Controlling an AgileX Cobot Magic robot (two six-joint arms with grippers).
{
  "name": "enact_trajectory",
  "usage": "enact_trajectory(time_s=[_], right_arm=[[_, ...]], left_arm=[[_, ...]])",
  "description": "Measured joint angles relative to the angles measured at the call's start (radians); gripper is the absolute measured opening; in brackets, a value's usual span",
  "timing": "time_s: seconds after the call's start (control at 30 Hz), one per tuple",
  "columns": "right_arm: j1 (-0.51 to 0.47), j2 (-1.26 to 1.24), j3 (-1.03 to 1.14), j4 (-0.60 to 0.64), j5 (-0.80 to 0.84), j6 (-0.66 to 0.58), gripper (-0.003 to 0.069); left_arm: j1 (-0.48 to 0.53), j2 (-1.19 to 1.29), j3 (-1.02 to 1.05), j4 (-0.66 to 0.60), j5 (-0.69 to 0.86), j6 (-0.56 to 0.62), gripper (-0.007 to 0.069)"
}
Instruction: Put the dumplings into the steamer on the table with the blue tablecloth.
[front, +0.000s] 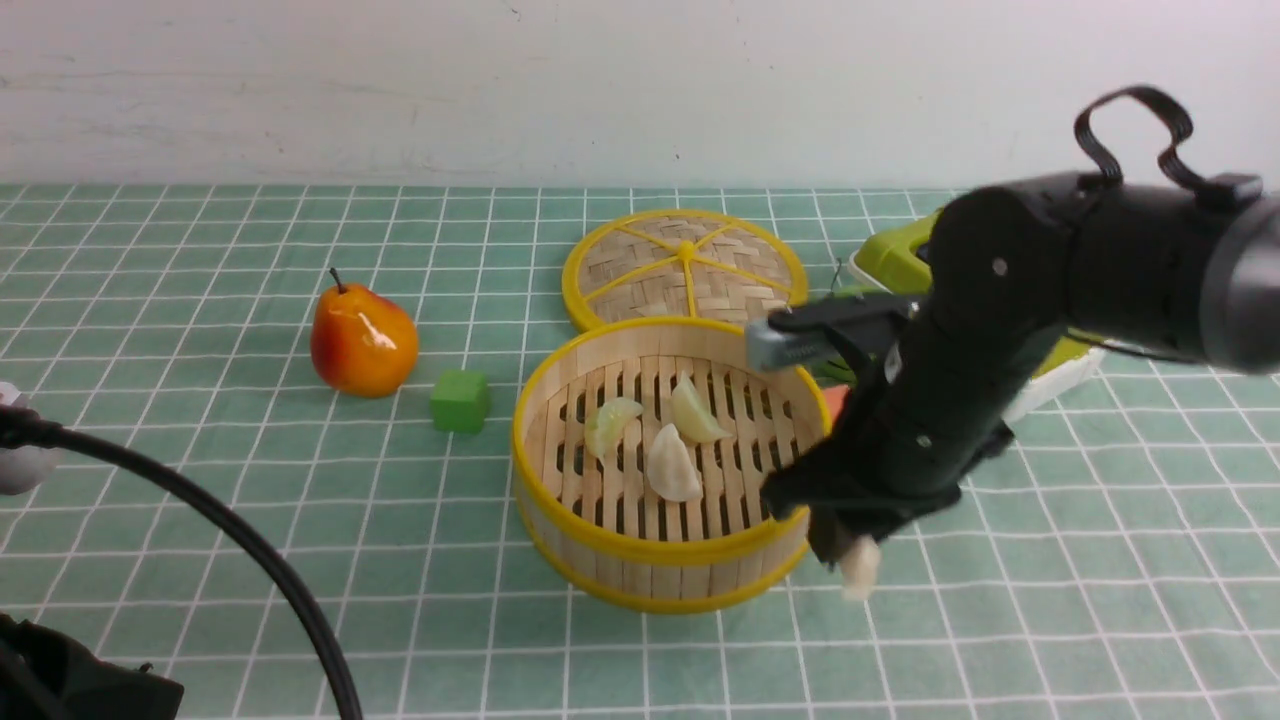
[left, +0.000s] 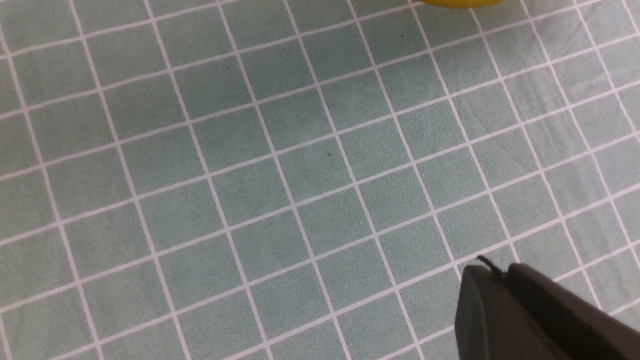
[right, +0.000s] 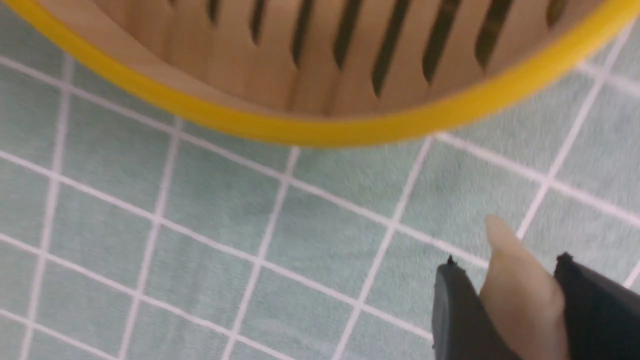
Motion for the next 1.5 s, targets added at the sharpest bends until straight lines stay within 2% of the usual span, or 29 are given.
enact_trajectory(time_s=[0.2,0.3,0.47,0.53,0.67,0.77,0.8,0.83,0.9,1.0,1.1,1.2,1.3,1.43,1.5], right_arm=[[0.034,0.099,-0.212,0.003,-0.074,-0.098,0.0236],[0.034,0.178,-0.256,-0.033,-0.128,-0.104,0.0234],[0.034,0.247,-0.266,-0.140,-0.177,-0.046,0.0234],[0.034,0.276,-0.268,-0.210,-0.192,0.026,0.0235],[0.033,0.293,-0.268,-0.258,-0.204,0.099,0.0304],[0.033,0.292,-0.277,-0.261,-0.198,0.120,0.0435],[0.033,0.292,-0.278,-0.259,-0.198,0.120,0.0435],[0.033,0.281,-0.284,-0.253,-0.180,0.120,0.0472],[0.033,0.248,-0.292,-0.230,-0.149,0.120,0.0500],[0.033,0.150,-0.294,-0.174,-0.136,0.108,0.0499],[0.033,0.051,-0.294,-0.111,-0.136,0.050,0.0461],[0.033,-0.085,-0.269,-0.049,-0.138,-0.046,0.0370],[0.033,-0.214,-0.182,0.002,-0.160,-0.109,0.0244],[0.033,-0.416,0.017,0.090,-0.207,-0.192,0.0042],[0.033,-0.509,0.126,0.125,-0.242,-0.227,-0.0008]], left_arm=[[0.000,-0.002,0.000,0.000,0.000,0.000,0.0043],[0.000,-0.019,0.000,0.000,0.000,0.000,0.0044],[0.000,-0.086,0.000,0.006,0.001,0.000,0.0045],[0.000,-0.136,0.000,0.015,0.004,-0.006,0.0046],[0.000,-0.208,0.008,0.039,0.007,-0.043,0.0049],[0.000,-0.278,0.062,0.082,-0.002,-0.097,0.0050],[0.000,-0.286,0.072,0.088,-0.005,-0.103,0.0050],[0.000,-0.314,0.105,0.104,-0.013,-0.116,0.0052],[0.000,-0.364,0.164,0.120,-0.042,-0.129,0.0056],[0.000,-0.452,0.227,0.126,-0.105,-0.133,0.0057],[0.000,-0.508,0.243,0.127,-0.169,-0.135,0.0057],[0.000,-0.535,0.245,0.138,-0.230,-0.136,0.0059],[0.000,-0.536,0.246,0.145,-0.249,-0.136,0.0064],[0.000,-0.536,0.246,0.145,-0.250,-0.136,0.0070],[0.000,-0.536,0.246,0.146,-0.250,-0.136,0.0071]])
